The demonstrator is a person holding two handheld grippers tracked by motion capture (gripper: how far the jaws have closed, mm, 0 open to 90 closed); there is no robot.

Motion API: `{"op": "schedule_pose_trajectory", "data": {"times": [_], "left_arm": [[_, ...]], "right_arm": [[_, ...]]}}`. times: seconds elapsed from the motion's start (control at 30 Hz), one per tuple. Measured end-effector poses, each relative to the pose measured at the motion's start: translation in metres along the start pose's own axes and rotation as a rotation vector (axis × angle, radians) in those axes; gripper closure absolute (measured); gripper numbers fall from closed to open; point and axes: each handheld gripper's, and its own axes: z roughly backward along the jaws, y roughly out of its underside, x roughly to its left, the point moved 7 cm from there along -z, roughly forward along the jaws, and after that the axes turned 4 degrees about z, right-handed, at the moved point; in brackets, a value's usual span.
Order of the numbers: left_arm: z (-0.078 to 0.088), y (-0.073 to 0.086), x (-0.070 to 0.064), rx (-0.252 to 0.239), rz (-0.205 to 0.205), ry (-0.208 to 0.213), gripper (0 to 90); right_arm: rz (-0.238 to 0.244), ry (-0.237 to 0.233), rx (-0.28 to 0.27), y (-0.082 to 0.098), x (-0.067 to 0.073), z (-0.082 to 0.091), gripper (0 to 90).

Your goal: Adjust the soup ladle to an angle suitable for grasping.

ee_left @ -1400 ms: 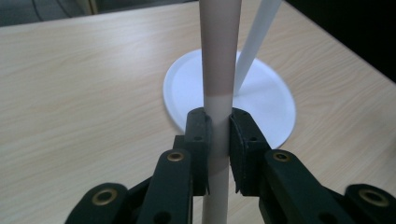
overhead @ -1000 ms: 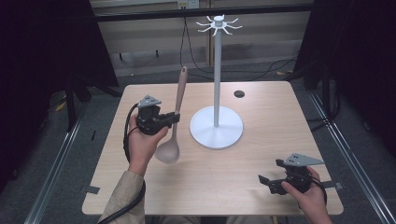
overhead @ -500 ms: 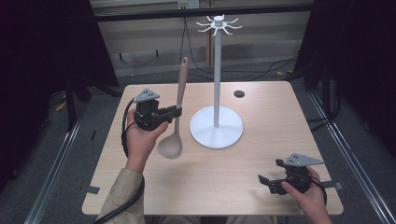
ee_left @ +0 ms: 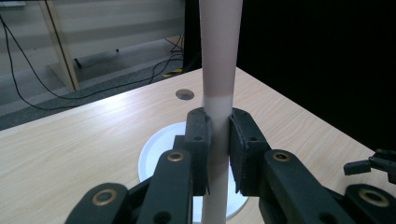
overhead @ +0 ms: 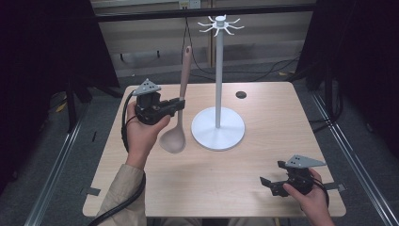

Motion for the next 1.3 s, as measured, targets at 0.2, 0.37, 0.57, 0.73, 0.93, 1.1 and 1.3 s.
{"op": "schedule_pose_trajectory", "data": {"times": [0.2,0.37,0.57,0.73,0.93,1.1,1.3], "left_arm": [[0.0,-0.008,-0.002,-0.01,-0.013,0.005,78.8],[-0.001,-0.018,-0.003,-0.011,-0.027,0.004,78.8],[-0.006,-0.028,-0.006,-0.023,-0.035,0.014,78.8],[-0.008,-0.034,-0.008,-0.026,-0.042,0.014,78.8],[-0.01,-0.038,-0.006,-0.02,-0.043,0.012,78.8],[-0.012,-0.041,-0.003,-0.024,-0.034,0.019,78.8],[-0.016,-0.044,-0.006,-0.027,-0.034,0.04,78.8]], "right_arm": [[0.002,-0.004,0.004,0.0,0.001,-0.001,4.2],[0.002,-0.005,0.008,0.001,0.001,-0.002,4.2],[-0.003,-0.004,0.006,0.001,0.001,-0.001,4.2],[0.0,-0.006,0.004,0.001,0.0,-0.001,4.2],[0.001,-0.008,0.008,0.001,0.001,-0.002,4.2],[0.0,-0.006,0.009,0.001,0.001,-0.001,4.2],[-0.001,-0.006,0.01,0.001,0.0,-0.002,4.2]]}}
